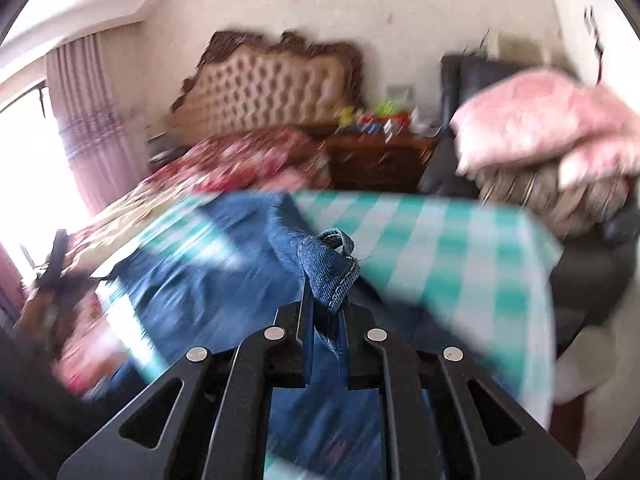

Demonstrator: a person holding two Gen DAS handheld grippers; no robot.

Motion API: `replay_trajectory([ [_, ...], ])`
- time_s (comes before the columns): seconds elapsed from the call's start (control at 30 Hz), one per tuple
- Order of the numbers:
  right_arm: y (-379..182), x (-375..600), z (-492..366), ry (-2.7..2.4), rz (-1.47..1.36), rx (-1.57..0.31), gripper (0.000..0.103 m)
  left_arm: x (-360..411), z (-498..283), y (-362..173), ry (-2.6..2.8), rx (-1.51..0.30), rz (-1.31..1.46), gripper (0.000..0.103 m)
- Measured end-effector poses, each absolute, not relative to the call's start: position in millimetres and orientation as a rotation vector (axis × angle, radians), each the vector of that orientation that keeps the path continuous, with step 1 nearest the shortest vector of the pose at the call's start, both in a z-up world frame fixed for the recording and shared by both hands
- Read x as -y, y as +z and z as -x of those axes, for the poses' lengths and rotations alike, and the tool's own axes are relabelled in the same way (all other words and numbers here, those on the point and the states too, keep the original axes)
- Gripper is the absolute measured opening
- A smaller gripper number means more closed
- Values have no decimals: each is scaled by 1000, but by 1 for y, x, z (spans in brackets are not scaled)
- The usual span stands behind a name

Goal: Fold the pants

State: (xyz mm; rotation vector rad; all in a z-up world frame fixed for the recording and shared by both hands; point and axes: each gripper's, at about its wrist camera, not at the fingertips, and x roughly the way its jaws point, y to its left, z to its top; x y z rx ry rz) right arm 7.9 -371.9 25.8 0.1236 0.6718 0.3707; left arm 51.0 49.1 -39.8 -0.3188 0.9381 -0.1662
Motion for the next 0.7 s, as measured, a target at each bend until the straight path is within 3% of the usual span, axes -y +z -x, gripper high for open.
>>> replay_trajectory([
  [0.07,-4,372,7,406,-189,-745,12,-53,-56,-45,-192,-942,349,100],
  [0.17,-48,362,21,417,-209,-860,12,-53,-79,-57,-239,-978,394,83],
  [0.27,-73,364,20,419,-252,-921,12,-50,-114,-65,-283,-994,449,78],
  [0.63,-15,416,19,511,-424,-701,12,-56,-306,-85,-322,-1025,735,41],
  [0.7,-10,425,18,514,-440,-670,12,-55,-337,-96,-311,-1055,772,40],
])
